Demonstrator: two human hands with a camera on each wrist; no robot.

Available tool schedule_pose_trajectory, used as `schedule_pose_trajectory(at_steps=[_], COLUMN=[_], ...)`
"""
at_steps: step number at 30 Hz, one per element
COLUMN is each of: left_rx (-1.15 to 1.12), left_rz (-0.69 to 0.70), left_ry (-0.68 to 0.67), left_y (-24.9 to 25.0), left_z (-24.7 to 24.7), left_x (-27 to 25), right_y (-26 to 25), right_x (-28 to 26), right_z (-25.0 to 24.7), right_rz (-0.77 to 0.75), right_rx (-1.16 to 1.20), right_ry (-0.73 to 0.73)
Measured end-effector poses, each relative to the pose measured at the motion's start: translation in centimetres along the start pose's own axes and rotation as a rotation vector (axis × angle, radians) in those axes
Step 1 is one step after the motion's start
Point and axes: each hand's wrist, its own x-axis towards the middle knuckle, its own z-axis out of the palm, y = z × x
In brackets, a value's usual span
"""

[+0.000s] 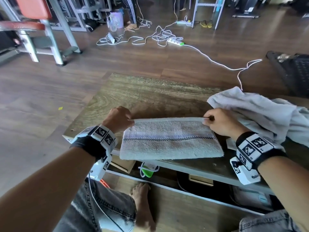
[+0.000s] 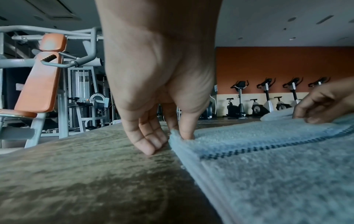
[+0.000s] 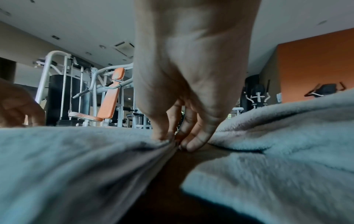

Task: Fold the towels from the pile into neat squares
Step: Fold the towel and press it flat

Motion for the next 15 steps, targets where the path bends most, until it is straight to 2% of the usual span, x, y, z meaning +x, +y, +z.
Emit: schedule_pose_trajectory(at_steps=[3,7,10,13,15], left_rx=[0.054,0.017,0.006,-0.122,-0.185], left_rz=[0.009,0.057,0.121,0.172,0.202], left_ry=[-0.044,0.015,0.189,0.434,0.516], left_y=[0.3,1.7,3.6,4.1,3.9], left_z=[-0.6,-2.5,-5.3,-7.4,-7.7], left_x=[0.0,-0.3,-1.3,-2.3,-3.5], right_y=[-0.3,-1.0,-1.7,-2.7,-3.3], right_x=[-0.2,-0.5,-1.0,-2.5,-4.2], right_z=[-0.6,-2.2,-4.2,-6.3,-7.1], right_rz=[0.025,0.006,-0.025,-0.052,-0.097], right_rx=[-0.045,-0.048,0.021,0.099,0.152], right_ry=[-0.049,0.027,0.177,0.426,0.532])
